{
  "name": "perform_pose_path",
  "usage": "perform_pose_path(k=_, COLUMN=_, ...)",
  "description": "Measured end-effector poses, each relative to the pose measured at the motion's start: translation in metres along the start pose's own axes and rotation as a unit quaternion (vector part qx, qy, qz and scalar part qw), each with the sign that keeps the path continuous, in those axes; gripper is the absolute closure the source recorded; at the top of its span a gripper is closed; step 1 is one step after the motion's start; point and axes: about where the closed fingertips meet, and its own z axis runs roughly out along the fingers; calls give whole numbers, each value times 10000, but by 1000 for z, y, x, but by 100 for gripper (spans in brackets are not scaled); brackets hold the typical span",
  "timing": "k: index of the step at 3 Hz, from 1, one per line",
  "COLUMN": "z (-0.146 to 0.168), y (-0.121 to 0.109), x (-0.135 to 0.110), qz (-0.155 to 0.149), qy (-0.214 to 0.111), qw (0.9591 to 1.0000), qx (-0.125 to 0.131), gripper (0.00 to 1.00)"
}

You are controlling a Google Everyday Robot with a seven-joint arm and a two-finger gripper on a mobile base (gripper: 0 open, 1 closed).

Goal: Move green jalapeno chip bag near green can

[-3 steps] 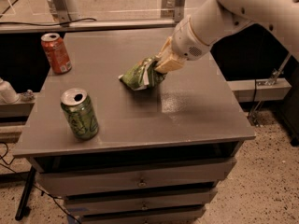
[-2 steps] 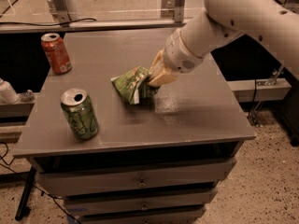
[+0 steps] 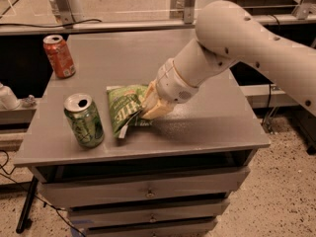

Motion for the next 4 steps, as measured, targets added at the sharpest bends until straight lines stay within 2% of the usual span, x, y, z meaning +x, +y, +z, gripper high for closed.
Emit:
perform_pose_path(k=2, z=15, y=33, x=-17, qz=-129, qy=-122, qw=9992, qx=-350, gripper=100)
perform_pose_path(k=3, z=16, y=39, x=-18, qz=-140, qy=-78, qw=9990, qx=-411, gripper=82)
perform_pose_path(k=4, z=15, y=44, x=-18, qz=-141, qy=-30, qw=9989, qx=-445, gripper=58)
